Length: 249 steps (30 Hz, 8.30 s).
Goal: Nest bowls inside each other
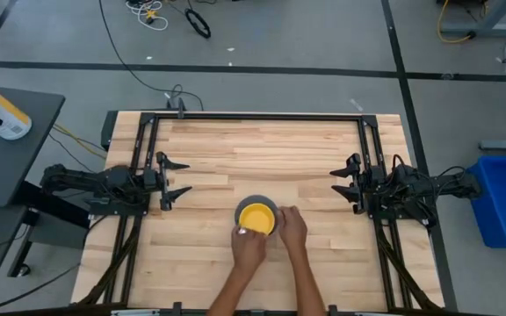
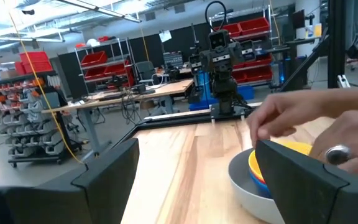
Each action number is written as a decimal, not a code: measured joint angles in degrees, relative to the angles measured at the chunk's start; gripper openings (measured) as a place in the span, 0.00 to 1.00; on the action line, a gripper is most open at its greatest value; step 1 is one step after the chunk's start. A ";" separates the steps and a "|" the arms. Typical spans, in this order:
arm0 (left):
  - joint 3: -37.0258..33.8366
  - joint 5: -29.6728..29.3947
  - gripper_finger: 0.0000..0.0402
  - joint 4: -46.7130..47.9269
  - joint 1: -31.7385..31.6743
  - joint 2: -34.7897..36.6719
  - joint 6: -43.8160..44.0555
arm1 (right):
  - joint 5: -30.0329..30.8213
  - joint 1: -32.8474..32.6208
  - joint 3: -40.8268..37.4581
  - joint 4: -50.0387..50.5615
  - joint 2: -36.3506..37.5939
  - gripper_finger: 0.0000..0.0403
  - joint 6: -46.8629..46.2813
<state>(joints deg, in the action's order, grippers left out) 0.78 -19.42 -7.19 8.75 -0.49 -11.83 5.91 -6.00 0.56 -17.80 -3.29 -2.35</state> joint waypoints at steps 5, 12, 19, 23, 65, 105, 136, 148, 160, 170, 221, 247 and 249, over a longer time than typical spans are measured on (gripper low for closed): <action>0.00 0.00 0.83 0.00 0.00 0.00 0.01 | -0.01 0.00 0.00 0.00 0.00 0.56 -0.02; 0.00 0.00 0.83 0.01 -0.01 0.00 0.02 | 0.00 0.00 0.00 0.00 0.00 0.53 0.00; 0.00 0.00 0.83 -0.01 0.00 0.00 0.02 | -0.02 0.00 0.00 0.01 0.00 0.50 -0.01; 0.00 0.00 0.83 -0.01 0.00 0.00 0.02 | 0.00 0.00 0.00 0.02 0.00 0.48 -0.02; -0.02 0.02 0.83 0.00 -0.02 0.00 0.03 | -0.02 0.00 0.00 0.00 -0.02 0.56 -0.02; -0.02 0.02 0.83 0.00 -0.01 0.00 0.03 | -0.02 0.02 0.00 0.02 -0.02 0.51 -0.02; 0.42 1.81 0.83 5.05 -0.05 -1.58 11.80 | 3.27 0.10 0.05 16.04 -3.81 0.48 -13.25; 0.31 5.37 0.83 4.54 -0.06 -6.29 12.24 | 9.78 0.50 0.07 13.12 -9.42 0.44 -11.47; 0.31 2.24 0.83 4.66 -0.11 -6.27 13.06 | 8.41 3.41 5.20 7.20 -29.65 0.50 -13.59; 0.37 2.22 0.83 5.21 -0.12 -8.47 13.60 | -5.15 -2.42 28.85 14.60 -65.17 0.49 -21.34; 0.13 -0.08 0.83 4.10 -0.13 -12.63 14.48 | 6.62 -11.02 43.48 6.92 -89.85 0.01 -20.34; 0.02 -0.09 0.83 3.79 -0.11 -12.63 14.62 | -3.83 20.00 53.62 27.63 -90.56 0.00 -10.51; 0.02 -0.17 0.83 3.86 -0.12 -12.65 14.58 | -5.15 19.72 53.62 27.82 -91.39 0.00 -11.03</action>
<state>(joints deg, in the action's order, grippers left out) 0.80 -19.59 -3.33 8.63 -13.14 2.75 0.76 13.72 54.17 10.02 -94.68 -13.38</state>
